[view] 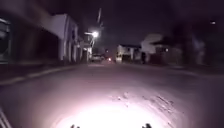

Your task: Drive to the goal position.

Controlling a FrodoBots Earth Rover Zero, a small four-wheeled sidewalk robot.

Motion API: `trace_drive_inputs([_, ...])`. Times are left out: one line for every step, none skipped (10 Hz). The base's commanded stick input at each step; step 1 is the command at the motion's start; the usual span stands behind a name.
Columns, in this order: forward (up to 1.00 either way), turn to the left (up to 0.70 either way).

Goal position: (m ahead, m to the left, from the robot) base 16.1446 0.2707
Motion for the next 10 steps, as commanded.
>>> trace_drive_inputs([0.7, 0.0])
trace_drive_inputs([0.7, 0.0])
trace_drive_inputs([0.7, 0.0])
trace_drive_inputs([0.7, 0.0])
trace_drive_inputs([0.7, 0.0])
trace_drive_inputs([0.7, 0.0])
trace_drive_inputs([0.7, 0.0])
trace_drive_inputs([0.7, 0.0])
trace_drive_inputs([0.7, 0.0])
trace_drive_inputs([0.7, 0.0])
